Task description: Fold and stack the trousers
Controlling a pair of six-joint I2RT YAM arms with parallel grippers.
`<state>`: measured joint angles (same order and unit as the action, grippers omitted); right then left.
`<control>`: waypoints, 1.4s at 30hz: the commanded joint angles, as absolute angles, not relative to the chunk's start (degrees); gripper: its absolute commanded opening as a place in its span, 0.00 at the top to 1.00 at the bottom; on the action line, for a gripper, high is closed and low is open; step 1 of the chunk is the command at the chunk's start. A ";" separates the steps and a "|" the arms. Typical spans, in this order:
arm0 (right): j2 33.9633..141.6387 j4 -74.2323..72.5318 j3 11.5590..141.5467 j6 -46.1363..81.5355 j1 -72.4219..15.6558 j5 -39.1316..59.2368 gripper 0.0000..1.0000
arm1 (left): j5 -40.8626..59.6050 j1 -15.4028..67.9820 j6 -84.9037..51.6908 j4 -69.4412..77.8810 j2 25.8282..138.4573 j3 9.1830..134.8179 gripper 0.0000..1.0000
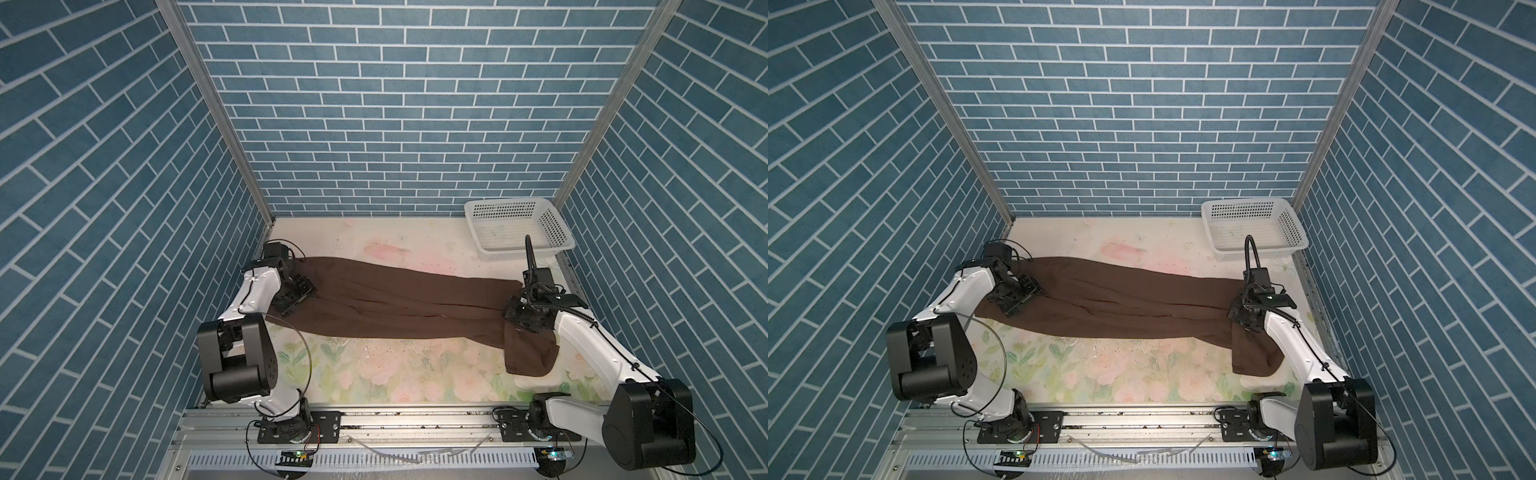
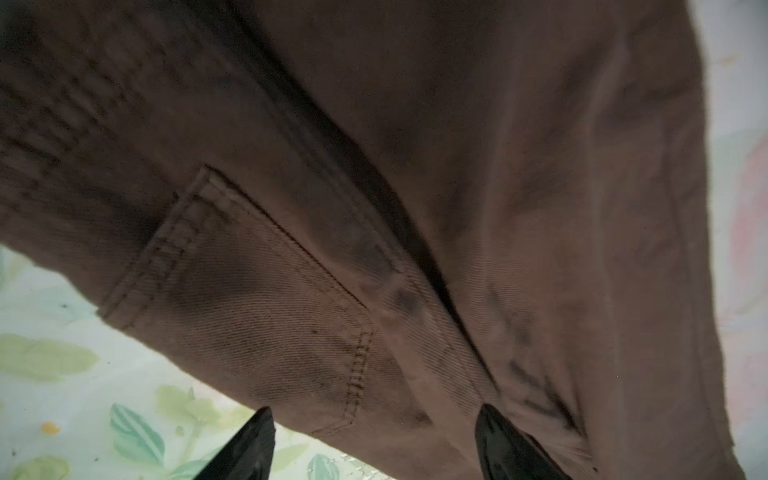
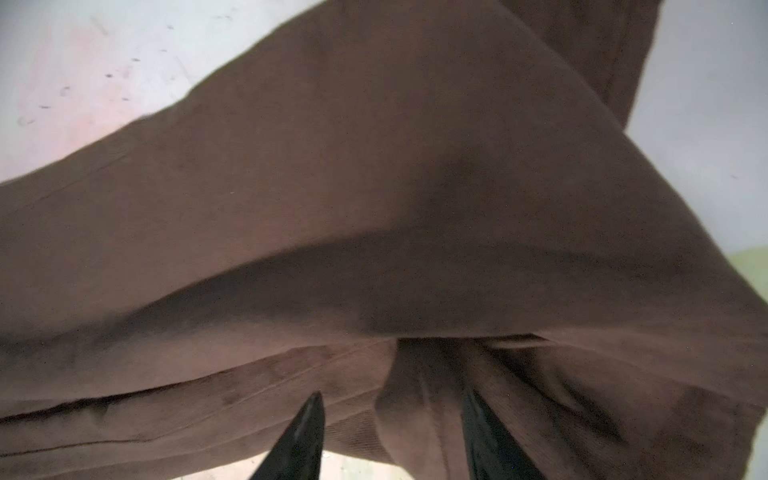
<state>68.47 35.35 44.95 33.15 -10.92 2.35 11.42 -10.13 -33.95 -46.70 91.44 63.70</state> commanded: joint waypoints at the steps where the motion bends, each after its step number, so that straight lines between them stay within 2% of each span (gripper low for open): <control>1: 67.33 33.46 47.29 33.65 -13.96 -0.21 0.46 | 9.57 -10.02 -34.85 -43.52 93.68 63.54 0.22; 7: 63.05 34.73 45.15 32.90 -15.22 -1.47 0.46 | 7.17 -10.02 -38.07 -41.34 97.34 63.67 0.22; 10: 61.00 35.83 44.19 31.86 -15.21 -2.05 0.46 | 8.19 -9.85 -40.15 -38.49 98.72 62.30 0.27; 11: 60.43 36.26 43.92 31.58 -15.21 -2.46 0.46 | 8.38 -9.77 -40.80 -37.93 99.21 61.93 0.33; 12: 59.83 36.47 43.63 31.40 -15.21 -2.82 0.46 | 8.72 -9.60 -41.31 -37.57 99.63 61.71 0.44; 14: 59.04 36.32 43.05 31.29 -15.21 -3.16 0.46 | 9.13 -9.17 -41.93 -37.79 99.87 61.61 0.76; 16: 58.80 35.60 42.69 31.33 -15.27 -3.59 0.46 | 8.88 -8.55 -41.99 -38.84 99.01 61.86 0.95; 17: 58.95 34.89 42.54 31.27 -15.25 -3.57 0.46 | 8.88 -8.37 -41.94 -39.63 98.00 61.81 1.00; 23: 63.86 30.68 43.63 31.04 -15.21 -1.78 0.46 | 6.96 -8.09 -41.48 -44.85 83.93 57.26 1.00; 29: 68.49 27.44 45.59 29.93 -15.21 -0.02 0.46 | 2.98 -8.26 -42.55 -50.82 65.61 45.61 1.00; 36: 69.16 26.90 44.97 27.87 -15.21 0.17 0.46 | 0.97 -8.39 -51.79 -57.49 46.15 28.51 1.00; 40: 70.46 26.76 44.74 27.51 -15.21 0.26 0.46 | -0.76 -8.35 -57.51 -59.99 39.37 25.53 1.00; 41: 70.79 26.81 44.87 27.59 -15.21 0.41 0.46 | -1.85 -8.40 -58.64 -60.94 38.67 25.63 1.00; 42: 70.88 26.91 45.00 27.66 -15.21 0.61 0.46 | -3.14 -8.40 -59.62 -61.85 38.37 26.09 0.90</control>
<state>70.04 27.14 43.86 29.06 -15.00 -0.08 1.10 -8.38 -53.74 -56.05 39.72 25.69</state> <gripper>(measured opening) 0.538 0.065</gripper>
